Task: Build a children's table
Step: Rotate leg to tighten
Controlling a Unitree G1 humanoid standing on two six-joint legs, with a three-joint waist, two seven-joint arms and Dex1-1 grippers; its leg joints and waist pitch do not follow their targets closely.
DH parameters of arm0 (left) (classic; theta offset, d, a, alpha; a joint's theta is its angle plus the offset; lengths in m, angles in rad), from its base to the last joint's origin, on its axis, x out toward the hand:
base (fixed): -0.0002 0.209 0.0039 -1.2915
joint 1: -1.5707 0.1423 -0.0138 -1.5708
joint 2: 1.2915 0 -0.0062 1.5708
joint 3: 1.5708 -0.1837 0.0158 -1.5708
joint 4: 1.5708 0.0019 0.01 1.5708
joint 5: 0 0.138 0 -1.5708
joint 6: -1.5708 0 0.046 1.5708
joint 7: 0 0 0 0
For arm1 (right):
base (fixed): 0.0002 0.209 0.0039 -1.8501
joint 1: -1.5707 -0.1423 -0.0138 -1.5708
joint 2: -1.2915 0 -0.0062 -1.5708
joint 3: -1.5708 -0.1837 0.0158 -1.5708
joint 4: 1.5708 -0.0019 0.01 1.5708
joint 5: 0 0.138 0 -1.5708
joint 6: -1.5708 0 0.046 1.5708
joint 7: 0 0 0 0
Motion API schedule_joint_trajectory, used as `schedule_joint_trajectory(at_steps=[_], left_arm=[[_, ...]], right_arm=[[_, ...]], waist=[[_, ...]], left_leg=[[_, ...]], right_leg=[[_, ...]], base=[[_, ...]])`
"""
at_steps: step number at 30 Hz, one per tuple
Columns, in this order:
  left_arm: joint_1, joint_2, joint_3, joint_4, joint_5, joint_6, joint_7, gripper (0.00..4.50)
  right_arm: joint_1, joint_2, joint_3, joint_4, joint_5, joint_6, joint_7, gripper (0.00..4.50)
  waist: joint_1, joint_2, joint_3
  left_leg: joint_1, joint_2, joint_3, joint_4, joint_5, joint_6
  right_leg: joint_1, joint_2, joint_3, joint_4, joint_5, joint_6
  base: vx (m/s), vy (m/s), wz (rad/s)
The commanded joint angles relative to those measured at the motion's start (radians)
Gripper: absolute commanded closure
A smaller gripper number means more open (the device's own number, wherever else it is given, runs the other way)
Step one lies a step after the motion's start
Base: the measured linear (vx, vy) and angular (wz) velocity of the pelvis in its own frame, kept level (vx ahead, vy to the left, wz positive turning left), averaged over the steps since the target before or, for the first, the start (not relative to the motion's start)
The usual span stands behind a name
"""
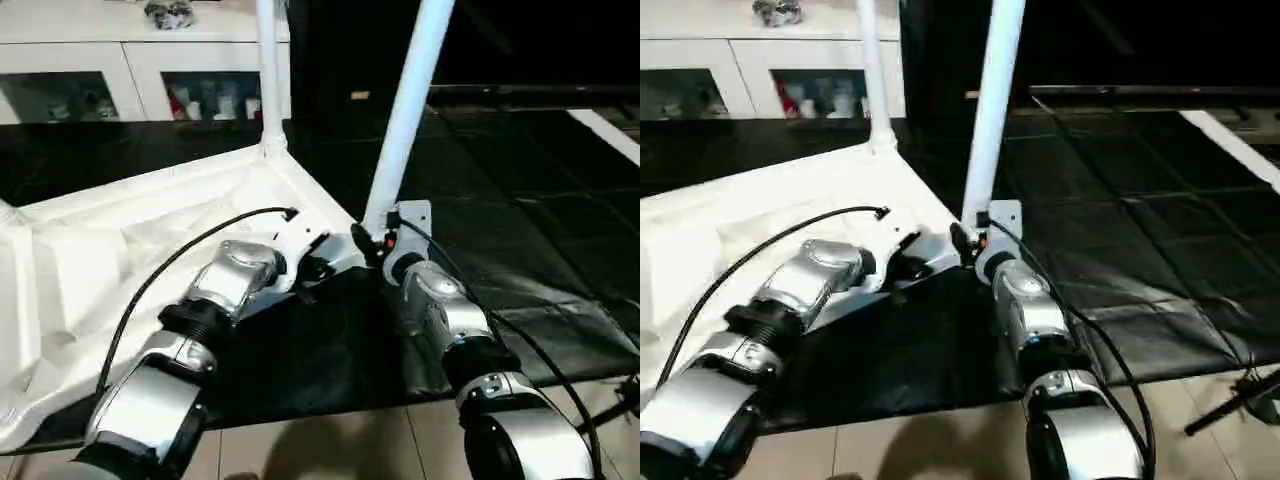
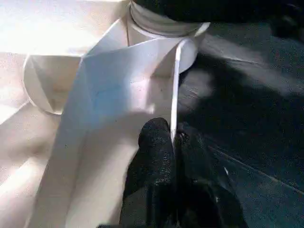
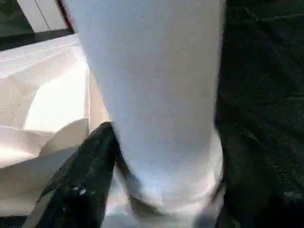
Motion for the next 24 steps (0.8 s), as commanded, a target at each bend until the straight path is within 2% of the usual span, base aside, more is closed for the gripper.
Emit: schedule_joint_trajectory(at_steps=[1,3,5,6,7,8,10,12,14,16,17,18,20,22,24], left_arm=[[-0.052,-0.004,0.033,-0.041,-0.02,-0.029,0.037,4.5],[-0.045,0.021,0.023,-0.033,-0.011,-0.048,0.01,4.5],[-0.037,0.038,0.018,-0.034,-0.005,-0.046,-0.012,4.5],[-0.033,0.046,0.015,-0.035,-0.004,-0.043,-0.024,4.5],[-0.024,0.065,0.002,-0.034,0.005,-0.059,-0.051,4.5],[-0.014,0.085,-0.01,-0.033,0.009,-0.08,-0.085,4.5],[0.003,0.114,-0.022,-0.036,0.01,-0.107,-0.149,4.5],[0.017,0.133,-0.035,-0.044,0.007,-0.13,-0.199,4.5],[0.03,0.154,-0.054,-0.051,0.008,-0.16,-0.248,4.5],[0.039,0.169,-0.066,-0.053,0.009,-0.177,-0.291,4.5],[0.043,0.18,-0.074,-0.052,0.01,-0.199,-0.323,4.5],[0.052,0.2,-0.089,-0.054,0.007,-0.252,-0.394,4.5],[0.057,0.211,-0.098,-0.056,0.005,-0.282,-0.433,4.5],[0.059,0.246,-0.138,-0.048,0.023,-0.354,-0.52,4.5],[0.058,0.258,-0.146,-0.045,0.024,-0.378,-0.564,4.5]], right_arm=[[0.016,0.03,0.029,0.047,0.001,0.027,0.038,0.73],[0.027,0.005,0.034,0.031,-0.003,0.005,0.067,0.57],[0.035,-0.017,0.034,0.02,0.001,-0.009,0.1,0.45],[0.04,-0.027,0.033,0.014,0.002,-0.015,0.116,0.19],[0.056,-0.052,0.035,-0.012,0.007,-0.012,0.163,0.14],[0.075,-0.081,0.035,-0.048,0.019,-0.008,0.216,0.14],[0.111,-0.139,0.036,-0.118,0.039,0.001,0.318,0.05],[0.137,-0.185,0.042,-0.169,0.048,0.004,0.395,0.05],[0.16,-0.235,0.059,-0.216,0.05,0.002,0.477,0.05],[0.178,-0.283,0.085,-0.254,0.047,-0.006,0.559,0.05],[0.186,-0.312,0.105,-0.273,0.044,-0.012,0.616,0.05],[0.193,-0.358,0.139,-0.295,0.033,-0.02,0.705,0.05],[0.195,-0.379,0.157,-0.305,0.027,-0.022,0.745,0.05],[0.188,-0.423,0.2,-0.327,0.008,-0.026,0.833,0.05],[0.179,-0.438,0.221,-0.337,0.009,-0.017,0.893,0.05]], waist=[[0.006,0.009,-0.085],[0.004,0.009,-0.083],[0.006,0.01,-0.084],[0.006,0.011,-0.083],[0.007,0.007,-0.083],[0.009,0.008,-0.084],[0.015,0.009,-0.087],[0.017,0.008,-0.088],[0.018,0.007,-0.085],[0.021,0.006,-0.081],[0.023,0.006,-0.081],[0.032,0.002,-0.079],[0.037,0.005,-0.078],[0.043,0.004,-0.079],[0.049,0.007,-0.078]], left_leg=[[-0.005,0.062,-0.026,-0.064,-0.167,0.034],[-0.001,0.063,-0.024,-0.064,-0.157,0.043],[-0.003,0.063,-0.023,-0.062,-0.151,0.05],[-0.002,0.065,-0.023,-0.063,-0.153,0.052],[-0.004,0.064,-0.023,-0.062,-0.152,0.056],[-0.004,0.064,-0.022,-0.061,-0.146,0.059],[-0.005,0.067,-0.023,-0.059,-0.123,0.083],[-0.007,0.068,-0.022,-0.056,-0.106,0.091],[-0.01,0.065,-0.021,-0.056,-0.125,0.091],[-0.008,0.064,-0.019,-0.056,-0.155,0.085],[-0.007,0.064,-0.018,-0.056,-0.16,0.082],[-0.006,0.063,-0.018,-0.055,-0.174,0.083],[-0.005,0.067,-0.018,-0.057,-0.174,0.082],[-0.001,0.07,-0.019,-0.058,-0.183,0.073],[0.001,0.073,-0.018,-0.059,-0.193,0.066]], right_leg=[[0.065,-0.098,0.078,-0.059,-0.201,-0.165],[0.06,-0.095,0.079,-0.06,-0.2,-0.168],[0.061,-0.096,0.079,-0.059,-0.196,-0.172],[0.058,-0.095,0.079,-0.059,-0.196,-0.175],[0.061,-0.094,0.078,-0.059,-0.192,-0.174],[0.061,-0.095,0.08,-0.058,-0.185,-0.174],[0.062,-0.094,0.08,-0.052,-0.138,-0.176],[0.059,-0.092,0.08,-0.046,-0.1,-0.19],[0.061,-0.093,0.079,-0.048,-0.126,-0.187],[0.058,-0.092,0.077,-0.06,-0.204,-0.169],[0.058,-0.092,0.077,-0.062,-0.222,-0.163],[0.057,-0.091,0.074,-0.07,-0.278,-0.143],[0.054,-0.092,0.075,-0.071,-0.296,-0.134],[0.048,-0.089,0.077,-0.067,-0.283,-0.143],[0.046,-0.092,0.078,-0.068,-0.288,-0.15]], base=[[0.0,0.0,0.0],[0.0,0.0,0.0],[0.0,0.0,0.0],[0.0,0.0,0.0],[0.0,0.0,0.0],[0.0,0.0,0.0],[0.0,0.0,0.0],[0.0,0.0,0.0],[0.0,0.0,0.0],[0.0,0.0,0.0],[0.0,0.0,0.0],[0.0,0.0,0.0],[0.0,0.0,0.0],[0.0,0.0,0.0],[0.0,0.0,0.0]])
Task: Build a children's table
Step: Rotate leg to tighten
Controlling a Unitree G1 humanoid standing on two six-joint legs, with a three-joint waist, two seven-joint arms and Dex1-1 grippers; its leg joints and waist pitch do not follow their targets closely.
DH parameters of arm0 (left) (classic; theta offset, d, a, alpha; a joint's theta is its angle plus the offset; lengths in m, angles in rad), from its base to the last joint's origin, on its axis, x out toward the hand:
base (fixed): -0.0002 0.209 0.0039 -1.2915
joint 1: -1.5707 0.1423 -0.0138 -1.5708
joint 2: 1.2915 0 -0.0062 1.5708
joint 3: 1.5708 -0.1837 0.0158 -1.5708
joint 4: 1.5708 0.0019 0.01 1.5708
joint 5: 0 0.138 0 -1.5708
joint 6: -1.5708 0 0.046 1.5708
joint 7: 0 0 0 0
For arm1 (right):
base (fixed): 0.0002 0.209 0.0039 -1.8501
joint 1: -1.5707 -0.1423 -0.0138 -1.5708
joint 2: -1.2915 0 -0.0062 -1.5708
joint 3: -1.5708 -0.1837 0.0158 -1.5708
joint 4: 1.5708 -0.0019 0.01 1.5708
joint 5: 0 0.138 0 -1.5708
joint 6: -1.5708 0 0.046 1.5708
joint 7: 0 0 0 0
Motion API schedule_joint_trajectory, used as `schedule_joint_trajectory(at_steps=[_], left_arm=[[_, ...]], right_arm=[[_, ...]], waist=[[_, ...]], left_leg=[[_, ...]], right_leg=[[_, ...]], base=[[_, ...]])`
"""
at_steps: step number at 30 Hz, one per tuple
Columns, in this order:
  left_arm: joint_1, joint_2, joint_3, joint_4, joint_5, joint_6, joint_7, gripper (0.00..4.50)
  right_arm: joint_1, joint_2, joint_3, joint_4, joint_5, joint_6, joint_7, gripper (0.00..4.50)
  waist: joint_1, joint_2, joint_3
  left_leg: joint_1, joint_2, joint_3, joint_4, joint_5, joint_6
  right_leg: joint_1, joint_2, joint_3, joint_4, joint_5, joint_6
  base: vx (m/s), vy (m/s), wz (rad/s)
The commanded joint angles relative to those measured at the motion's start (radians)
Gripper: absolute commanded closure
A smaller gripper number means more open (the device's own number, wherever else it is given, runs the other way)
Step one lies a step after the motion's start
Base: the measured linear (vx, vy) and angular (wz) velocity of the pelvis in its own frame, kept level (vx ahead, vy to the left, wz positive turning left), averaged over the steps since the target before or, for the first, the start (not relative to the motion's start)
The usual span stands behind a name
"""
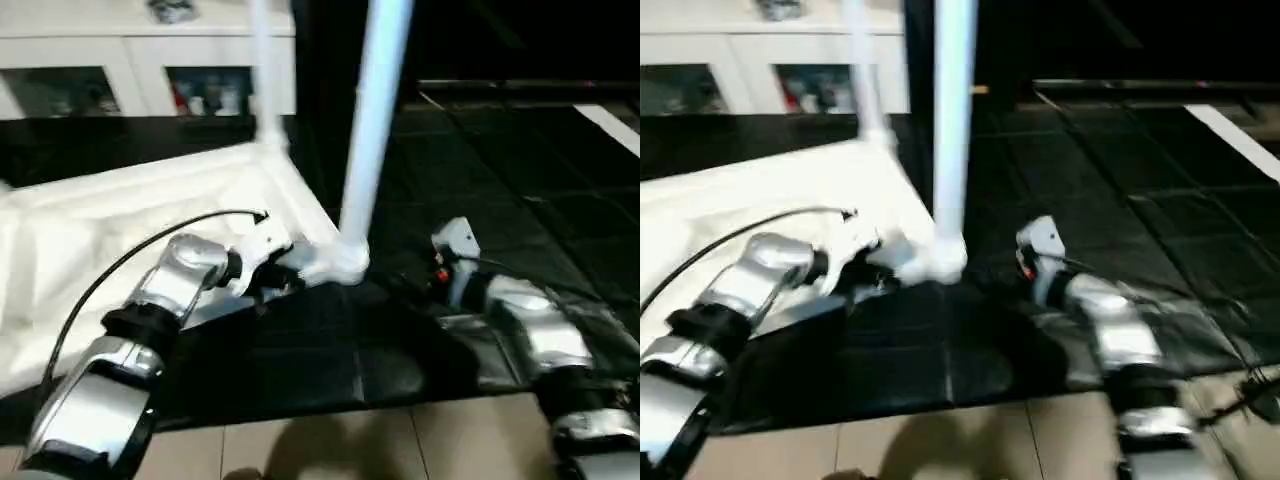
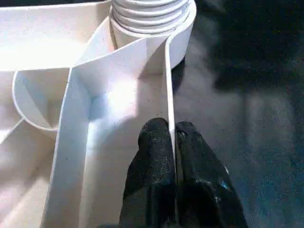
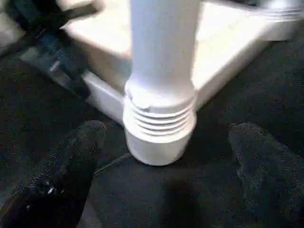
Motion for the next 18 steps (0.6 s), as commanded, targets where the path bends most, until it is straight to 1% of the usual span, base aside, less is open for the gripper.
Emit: schedule_joint_trajectory(at_steps=[1,3,4,5,6,8,10,11,12,13,14,16,18], left_arm=[[-0.001,0.008,-0.04,-0.022,0.016,-0.052,-0.087,4.5],[0.003,0.018,-0.051,-0.036,0.014,-0.064,-0.124,4.5],[0.006,0.025,-0.059,-0.045,0.014,-0.074,-0.149,4.5],[0.01,0.031,-0.066,-0.055,0.013,-0.078,-0.173,4.5],[0.014,0.035,-0.073,-0.066,0.011,-0.08,-0.196,4.5],[0.02,0.042,-0.085,-0.079,0.011,-0.095,-0.221,4.5],[0.025,0.048,-0.098,-0.09,0.01,-0.107,-0.245,4.5],[0.028,0.05,-0.103,-0.096,0.01,-0.111,-0.254,4.5],[0.03,0.05,-0.104,-0.098,0.011,-0.116,-0.265,4.5],[0.031,0.05,-0.104,-0.099,0.011,-0.119,-0.269,4.5],[0.033,0.05,-0.104,-0.099,0.012,-0.122,-0.273,4.5],[0.034,0.052,-0.108,-0.099,0.016,-0.13,-0.277,4.5],[0.036,0.053,-0.108,-0.102,0.018,-0.132,-0.279,4.5]], right_arm=[[-0.016,-0.02,0.031,-0.036,-0.011,-0.001,0.084,0.05],[-0.027,-0.021,0.048,-0.036,-0.012,0.001,0.123,0.05],[-0.034,-0.021,0.06,-0.035,-0.01,0.001,0.145,0.05],[-0.042,-0.019,0.071,-0.03,-0.009,0.005,0.164,0.05],[-0.05,-0.015,0.083,-0.018,-0.015,-0.003,0.178,0.05],[-0.061,-0.008,0.098,0.0,-0.019,-0.009,0.201,0.05],[-0.071,0.002,0.106,0.015,-0.013,-0.002,0.226,0.05],[-0.074,0.005,0.11,0.02,-0.01,0.004,0.24,0.21],[-0.077,0.006,0.115,0.023,-0.008,0.008,0.255,0.21],[-0.079,0.007,0.118,0.026,-0.008,0.011,0.264,0.21],[-0.081,0.007,0.122,0.03,-0.008,0.016,0.277,0.21],[-0.087,0.009,0.127,0.046,-0.009,0.016,0.29,0.56],[-0.09,0.01,0.129,0.053,-0.011,0.014,0.293,0.66]], waist=[[0.003,0.007,-0.078],[0.01,0.008,-0.079],[0.01,0.002,-0.079],[0.011,0.004,-0.08],[0.011,0.003,-0.08],[0.012,0.004,-0.078],[0.017,0.003,-0.078],[0.017,0.003,-0.078],[0.022,0.003,-0.077],[0.022,0.003,-0.077],[0.025,0.005,-0.077],[0.025,0.004,-0.076],[0.025,0.003,-0.075]], left_leg=[[0.015,0.073,-0.02,-0.066,-0.201,0.06],[0.018,0.075,-0.02,-0.066,-0.208,0.051],[0.017,0.077,-0.021,-0.068,-0.208,0.048],[0.014,0.076,-0.023,-0.068,-0.206,0.046],[0.013,0.077,-0.022,-0.068,-0.201,0.046],[0.015,0.076,-0.021,-0.067,-0.201,0.043],[0.015,0.075,-0.02,-0.066,-0.201,0.041],[0.012,0.075,-0.02,-0.066,-0.201,0.041],[0.016,0.075,-0.02,-0.066,-0.206,0.039],[0.016,0.075,-0.02,-0.066,-0.206,0.039],[0.019,0.078,-0.021,-0.068,-0.216,0.034],[0.021,0.079,-0.021,-0.069,-0.235,0.025],[0.02,0.078,-0.022,-0.069,-0.241,0.02]], right_leg=[[0.06,-0.092,0.077,-0.073,-0.295,-0.149],[0.058,-0.094,0.079,-0.071,-0.292,-0.151],[0.059,-0.094,0.079,-0.068,-0.285,-0.156],[0.061,-0.096,0.079,-0.064,-0.279,-0.161],[0.061,-0.097,0.081,-0.064,-0.275,-0.16],[0.058,-0.097,0.081,-0.064,-0.279,-0.163],[0.057,-0.099,0.083,-0.063,-0.288,-0.166],[0.058,-0.098,0.083,-0.064,-0.291,-0.165],[0.056,-0.098,0.084,-0.066,-0.31,-0.158],[0.056,-0.098,0.084,-0.066,-0.31,-0.158],[0.054,-0.097,0.084,-0.066,-0.322,-0.155],[0.052,-0.097,0.084,-0.068,-0.338,-0.151],[0.053,-0.099,0.085,-0.069,-0.351,-0.149]], base=[[0.0,0.0,0.0],[0.0,0.0,0.0],[0.0,0.0,0.0],[0.0,0.0,0.0],[0.0,0.0,0.0],[0.0,0.0,0.0],[0.0,0.0,0.0],[0.0,0.0,0.0],[0.0,0.0,0.0],[0.0,0.0,0.0],[0.0,0.0,0.0],[0.0,0.0,0.0],[0.0,0.0,0.0]])
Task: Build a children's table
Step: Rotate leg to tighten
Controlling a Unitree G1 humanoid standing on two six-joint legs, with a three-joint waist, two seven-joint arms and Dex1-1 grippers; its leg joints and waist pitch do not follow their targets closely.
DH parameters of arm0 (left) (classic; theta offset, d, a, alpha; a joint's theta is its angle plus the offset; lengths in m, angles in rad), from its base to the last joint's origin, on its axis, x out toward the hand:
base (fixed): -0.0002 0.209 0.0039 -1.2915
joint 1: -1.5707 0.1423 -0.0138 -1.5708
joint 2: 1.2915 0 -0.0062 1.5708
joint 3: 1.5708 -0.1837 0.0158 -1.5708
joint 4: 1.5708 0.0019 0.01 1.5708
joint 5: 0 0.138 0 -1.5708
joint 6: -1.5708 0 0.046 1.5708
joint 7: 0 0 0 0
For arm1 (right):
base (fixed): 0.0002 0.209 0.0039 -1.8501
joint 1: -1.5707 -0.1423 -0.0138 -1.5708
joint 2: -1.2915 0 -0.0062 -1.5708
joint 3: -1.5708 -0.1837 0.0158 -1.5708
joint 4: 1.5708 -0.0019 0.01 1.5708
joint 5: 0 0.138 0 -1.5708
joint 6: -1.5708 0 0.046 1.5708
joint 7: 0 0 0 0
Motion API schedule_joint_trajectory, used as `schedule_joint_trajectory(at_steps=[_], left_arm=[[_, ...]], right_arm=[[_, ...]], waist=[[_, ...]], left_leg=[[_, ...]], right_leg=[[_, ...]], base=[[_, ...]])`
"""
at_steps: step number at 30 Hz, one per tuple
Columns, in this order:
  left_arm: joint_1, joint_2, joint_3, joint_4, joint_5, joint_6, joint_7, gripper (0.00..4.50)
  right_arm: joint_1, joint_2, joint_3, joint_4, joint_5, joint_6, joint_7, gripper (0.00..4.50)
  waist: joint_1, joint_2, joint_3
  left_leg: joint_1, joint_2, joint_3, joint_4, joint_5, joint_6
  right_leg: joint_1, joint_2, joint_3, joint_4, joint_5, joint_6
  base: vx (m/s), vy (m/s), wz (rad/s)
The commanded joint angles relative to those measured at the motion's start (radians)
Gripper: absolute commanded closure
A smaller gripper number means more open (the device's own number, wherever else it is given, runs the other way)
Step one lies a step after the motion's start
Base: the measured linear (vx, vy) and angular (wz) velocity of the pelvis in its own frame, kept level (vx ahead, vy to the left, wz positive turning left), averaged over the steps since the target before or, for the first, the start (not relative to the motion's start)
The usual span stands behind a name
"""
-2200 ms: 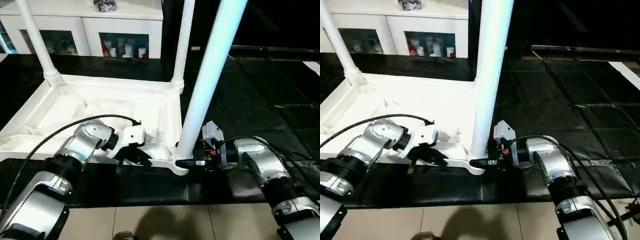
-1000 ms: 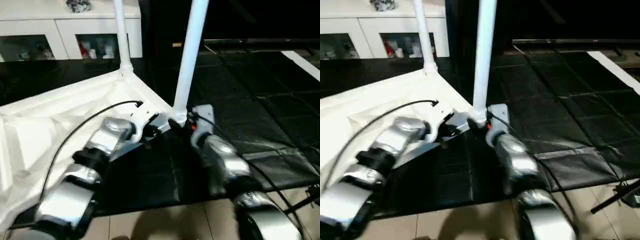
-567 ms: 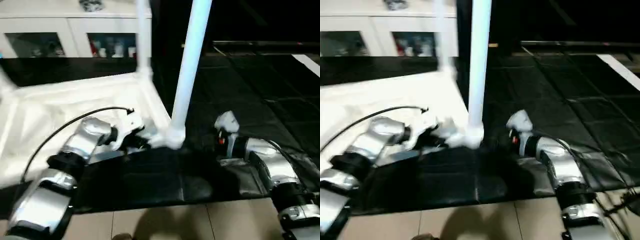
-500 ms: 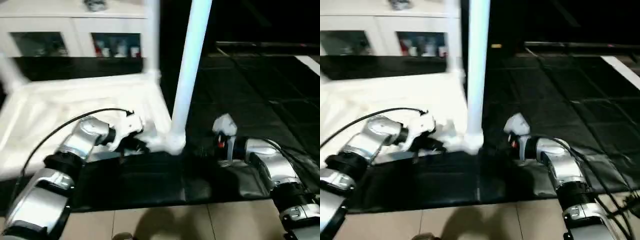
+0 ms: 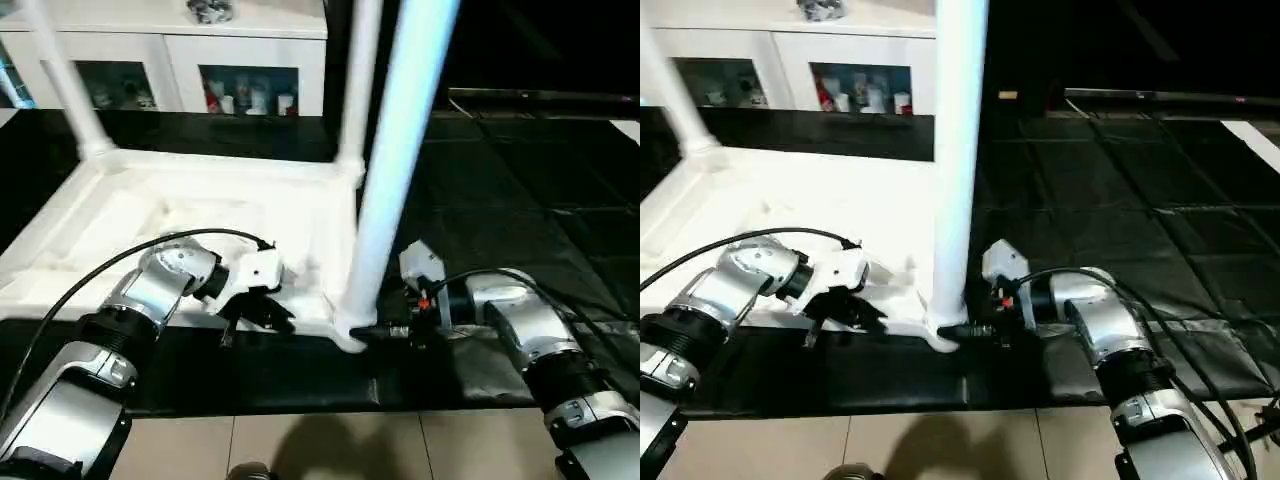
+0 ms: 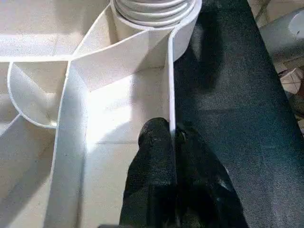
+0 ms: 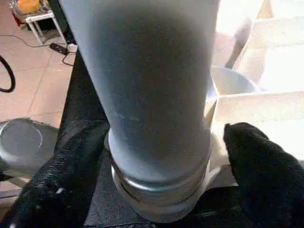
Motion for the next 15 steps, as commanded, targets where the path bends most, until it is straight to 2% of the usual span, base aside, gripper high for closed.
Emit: schedule_joint_trajectory(at_steps=[1,3,8,9,15], left_arm=[[0.007,-0.003,-0.034,-0.028,0.015,-0.02,-0.037,4.5],[0.01,-0.002,-0.036,-0.037,0.014,-0.018,-0.042,4.5],[0.019,0.002,-0.041,-0.052,0.017,-0.02,-0.05,4.5],[0.02,0.002,-0.041,-0.052,0.017,-0.022,-0.05,4.5],[0.019,0.005,-0.04,-0.045,0.021,-0.026,-0.046,4.5]], right_arm=[[-0.021,-0.006,0.003,0.008,0.001,0.003,0.013,0.66],[-0.026,-0.003,0.005,0.02,0.001,0.003,0.025,0.98],[-0.035,0.005,0.004,0.041,-0.005,-0.008,0.039,1.3],[-0.036,0.007,0.005,0.044,-0.005,-0.009,0.041,1.48],[-0.032,0.018,0.011,0.045,-0.002,-0.016,0.045,1.67]], waist=[[-0.009,0.003,-0.076],[-0.009,0.001,-0.077],[-0.009,0.002,-0.078],[-0.009,0.002,-0.077],[-0.011,0.005,-0.077]], left_leg=[[0.018,0.077,-0.024,-0.075,-0.237,0.019],[0.016,0.077,-0.024,-0.075,-0.226,0.021],[0.014,0.077,-0.023,-0.073,-0.199,0.031],[0.013,0.078,-0.024,-0.074,-0.202,0.031],[0.015,0.077,-0.024,-0.075,-0.22,0.023]], right_leg=[[0.053,-0.098,0.08,-0.075,-0.347,-0.15],[0.054,-0.099,0.08,-0.074,-0.342,-0.147],[0.053,-0.097,0.079,-0.069,-0.313,-0.155],[0.053,-0.097,0.079,-0.069,-0.315,-0.155],[0.052,-0.097,0.079,-0.073,-0.338,-0.148]], base=[[0.0,0.0,0.0],[0.0,0.0,0.0],[0.0,0.0,0.0],[0.0,0.0,0.0],[0.0,0.0,0.0]])
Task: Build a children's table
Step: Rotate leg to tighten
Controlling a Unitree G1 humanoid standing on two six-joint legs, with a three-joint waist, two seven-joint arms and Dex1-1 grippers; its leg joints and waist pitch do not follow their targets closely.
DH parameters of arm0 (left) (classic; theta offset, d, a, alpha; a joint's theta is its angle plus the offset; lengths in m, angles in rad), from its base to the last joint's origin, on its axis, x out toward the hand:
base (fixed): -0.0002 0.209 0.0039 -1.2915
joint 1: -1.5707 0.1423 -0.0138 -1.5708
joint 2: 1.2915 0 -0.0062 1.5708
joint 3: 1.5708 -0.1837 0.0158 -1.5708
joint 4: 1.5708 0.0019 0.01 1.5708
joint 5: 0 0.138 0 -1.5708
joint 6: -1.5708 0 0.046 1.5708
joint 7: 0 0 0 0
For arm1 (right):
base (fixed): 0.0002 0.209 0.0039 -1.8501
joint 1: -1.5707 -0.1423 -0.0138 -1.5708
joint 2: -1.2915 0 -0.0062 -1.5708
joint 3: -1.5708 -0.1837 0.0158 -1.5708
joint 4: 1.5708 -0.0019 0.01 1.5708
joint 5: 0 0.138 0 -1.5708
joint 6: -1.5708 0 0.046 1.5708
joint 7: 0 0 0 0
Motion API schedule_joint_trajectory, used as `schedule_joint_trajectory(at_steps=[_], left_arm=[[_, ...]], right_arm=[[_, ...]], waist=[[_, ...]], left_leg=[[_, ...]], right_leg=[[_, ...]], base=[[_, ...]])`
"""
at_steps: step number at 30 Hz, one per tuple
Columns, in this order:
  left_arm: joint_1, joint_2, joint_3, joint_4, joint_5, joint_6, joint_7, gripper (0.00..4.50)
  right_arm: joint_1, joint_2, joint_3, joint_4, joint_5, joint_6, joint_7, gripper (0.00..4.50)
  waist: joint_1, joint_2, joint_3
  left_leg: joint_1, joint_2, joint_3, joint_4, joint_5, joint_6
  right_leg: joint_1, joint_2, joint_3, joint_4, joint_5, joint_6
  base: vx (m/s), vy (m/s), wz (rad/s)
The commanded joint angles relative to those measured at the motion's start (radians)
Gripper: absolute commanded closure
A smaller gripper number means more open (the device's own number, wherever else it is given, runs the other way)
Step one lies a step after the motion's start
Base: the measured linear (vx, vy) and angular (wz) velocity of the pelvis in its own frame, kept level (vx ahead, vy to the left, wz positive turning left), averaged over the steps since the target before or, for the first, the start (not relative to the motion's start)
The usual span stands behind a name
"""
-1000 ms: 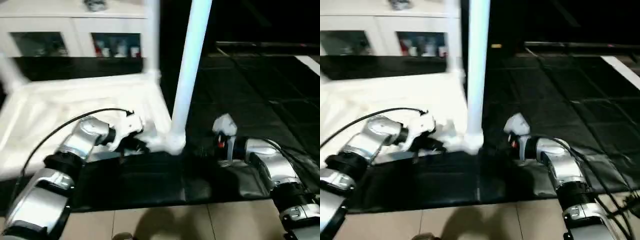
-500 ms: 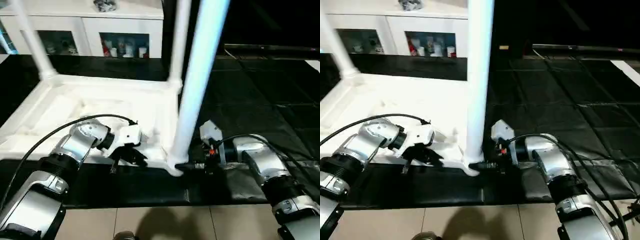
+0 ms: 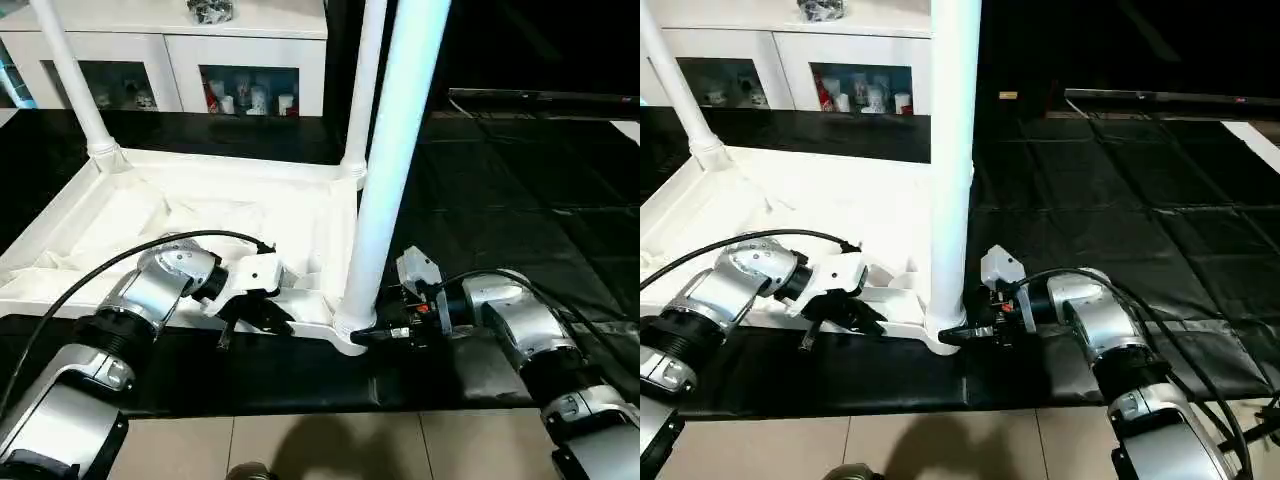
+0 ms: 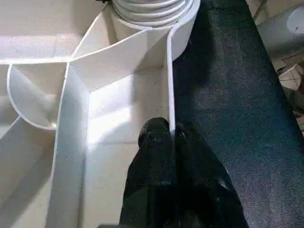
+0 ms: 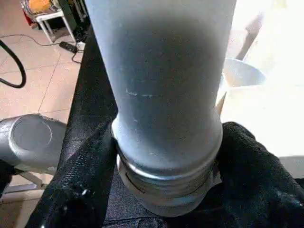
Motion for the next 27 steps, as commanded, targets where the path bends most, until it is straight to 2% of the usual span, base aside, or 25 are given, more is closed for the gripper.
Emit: schedule_joint_trajectory(at_steps=[1,6,7,9,11,12,13,14,16,17,18,19,20,21,22,23,24,25,26,27], left_arm=[[0.008,-0.007,-0.04,-0.02,0.019,-0.019,-0.041,4.5],[0.002,-0.017,-0.03,0.002,0.03,0.017,0.005,4.5],[-0.004,-0.036,-0.013,0.017,0.029,0.055,0.055,4.5],[-0.013,-0.074,0.02,0.03,0.008,0.122,0.123,4.5],[-0.018,-0.095,0.038,0.035,-0.001,0.15,0.164,4.5],[-0.024,-0.125,0.059,0.043,-0.009,0.19,0.225,4.5],[-0.027,-0.142,0.069,0.049,-0.01,0.208,0.262,4.5],[-0.03,-0.162,0.079,0.054,-0.011,0.23,0.302,4.5],[-0.035,-0.195,0.096,0.063,-0.012,0.258,0.367,4.5],[-0.037,-0.214,0.105,0.067,-0.013,0.274,0.403,4.5],[-0.039,-0.23,0.114,0.07,-0.016,0.29,0.431,4.5],[-0.04,-0.234,0.116,0.071,-0.017,0.295,0.439,4.5],[-0.047,-0.27,0.136,0.077,-0.021,0.327,0.509,4.5],[-0.053,-0.291,0.147,0.078,-0.021,0.349,0.55,4.5],[-0.053,-0.291,0.147,0.078,-0.021,0.349,0.55,4.5],[-0.056,-0.305,0.156,0.076,-0.019,0.368,0.577,4.5],[-0.056,-0.305,0.156,0.076,-0.019,0.368,0.577,4.5],[-0.085,-0.357,0.193,0.075,-0.018,0.415,0.691,4.5],[-0.096,-0.37,0.202,0.076,-0.017,0.426,0.724,4.5],[-0.105,-0.378,0.207,0.076,-0.014,0.431,0.747,4.5]], right_arm=[[-0.01,0.01,0.005,-0.001,0.007,0.001,0.01,1.68],[0.014,0.012,0.005,-0.017,0.008,0.001,0.013,1.7],[0.031,0.015,0.0,-0.031,0.017,0.015,0.01,1.7],[0.069,0.033,-0.021,-0.06,0.037,0.04,-0.03,1.71],[0.091,0.048,-0.037,-0.078,0.052,0.062,-0.062,1.71],[0.123,0.082,-0.068,-0.094,0.073,0.082,-0.137,1.71],[0.14,0.106,-0.087,-0.1,0.088,0.094,-0.18,1.71],[0.154,0.132,-0.105,-0.097,0.091,0.096,-0.239,1.71],[0.164,0.18,-0.136,-0.075,0.092,0.084,-0.343,1.71],[0.167,0.207,-0.154,-0.058,0.091,0.071,-0.404,1.71],[0.163,0.229,-0.167,-0.038,0.09,0.072,-0.455,1.71],[0.162,0.234,-0.17,-0.033,0.088,0.068,-0.468,1.71],[0.148,0.283,-0.193,0.012,0.077,0.044,-0.583,1.71],[0.138,0.312,-0.208,0.034,0.068,0.041,-0.654,1.71],[0.138,0.312,-0.208,0.034,0.068,0.041,-0.654,1.71],[0.135,0.332,-0.22,0.036,0.059,0.048,-0.701,1.71],[0.135,0.332,-0.22,0.036,0.059,0.048,-0.701,1.71],[0.099,0.394,-0.224,0.063,-0.002,0.034,-0.87,1.71],[0.082,0.412,-0.224,0.076,-0.017,0.028,-0.915,1.71],[0.068,0.426,-0.225,0.087,-0.024,0.019,-0.942,1.71]], waist=[[-0.007,0.006,-0.077],[-0.008,0.01,-0.077],[-0.008,0.01,-0.077],[-0.001,0.011,-0.075],[-0.002,0.009,-0.071],[-0.006,0.008,-0.066],[-0.009,0.011,-0.059],[-0.018,0.008,-0.055],[-0.032,0.004,-0.059],[-0.045,0.009,-0.06],[-0.047,0.014,-0.059],[-0.056,0.014,-0.06],[-0.07,0.014,-0.059],[-0.079,0.024,-0.057],[-0.095,0.025,-0.056],[-0.106,0.022,-0.058],[-0.106,0.026,-0.06],[-0.112,0.024,-0.057],[-0.113,0.023,-0.057],[-0.12,0.021,-0.056]], left_leg=[[0.016,0.077,-0.025,-0.074,-0.223,0.022],[0.016,0.077,-0.024,-0.074,-0.23,0.018],[0.015,0.077,-0.024,-0.074,-0.235,0.017],[0.022,0.077,-0.023,-0.073,-0.241,0.018],[0.028,0.076,-0.022,-0.075,-0.268,0.016],[0.027,0.074,-0.024,-0.077,-0.297,0.013],[0.039,0.073,-0.026,-0.077,-0.345,0.003],[0.047,0.068,-0.032,-0.076,-0.397,-0.009],[0.046,0.065,-0.039,-0.077,-0.414,-0.023],[0.04,0.067,-0.041,-0.079,-0.413,-0.025],[0.044,0.068,-0.044,-0.079,-0.428,-0.026],[0.043,0.068,-0.046,-0.08,-0.437,-0.028],[0.036,0.068,-0.051,-0.082,-0.459,-0.025],[0.047,0.072,-0.053,-0.082,-0.5,-0.031],[0.049,0.074,-0.057,-0.084,-0.536,-0.031],[0.034,0.076,-0.061,-0.09,-0.54,-0.032],[0.035,0.076,-0.061,-0.091,-0.539,-0.032],[0.044,0.07,-0.055,-0.087,-0.535,-0.03],[0.046,0.067,-0.055,-0.083,-0.529,-0.036],[0.049,0.062,-0.054,-0.078,-0.519,-0.036]], right_leg=[[0.054,-0.097,0.079,-0.074,-0.333,-0.152],[0.054,-0.095,0.08,-0.073,-0.312,-0.161],[0.055,-0.095,0.08,-0.072,-0.315,-0.164],[0.051,-0.098,0.08,-0.079,-0.333,-0.163],[0.048,-0.097,0.08,-0.087,-0.378,-0.156],[0.05,-0.098,0.076,-0.093,-0.445,-0.136],[0.042,-0.101,0.072,-0.108,-0.533,-0.109],[0.044,-0.103,0.06,-0.123,-0.621,-0.073],[0.049,-0.105,0.051,-0.131,-0.655,-0.037],[0.052,-0.105,0.048,-0.132,-0.644,-0.032],[0.05,-0.106,0.041,-0.138,-0.649,-0.031],[0.054,-0.104,0.037,-0.139,-0.64,-0.028],[0.061,-0.103,0.029,-0.141,-0.633,-0.016],[0.054,-0.104,0.022,-0.147,-0.632,-0.021],[0.059,-0.102,0.014,-0.15,-0.618,-0.022],[0.073,-0.102,0.014,-0.144,-0.591,-0.016],[0.072,-0.104,0.018,-0.142,-0.58,-0.019],[0.058,-0.105,0.024,-0.146,-0.579,-0.031],[0.054,-0.108,0.023,-0.148,-0.589,-0.037],[0.054,-0.107,0.014,-0.154,-0.617,-0.033]], base=[[0.0,0.0,0.0],[0.0,0.0,0.0],[0.0,0.0,0.0],[0.0,0.0,0.0],[0.0,0.0,0.0],[0.0,0.0,0.0],[0.0,0.0,0.0],[0.0,0.0,0.0],[0.0,0.0,0.0],[0.0,0.0,0.0],[0.0,0.0,0.0],[0.0,0.0,0.0],[0.0,0.0,0.0],[0.0,0.0,0.0],[0.0,0.0,0.0],[0.0,0.0,0.0],[0.0,0.0,0.0],[0.0,0.0,0.0],[0.0,0.0,0.0],[0.0,0.0,0.0]])
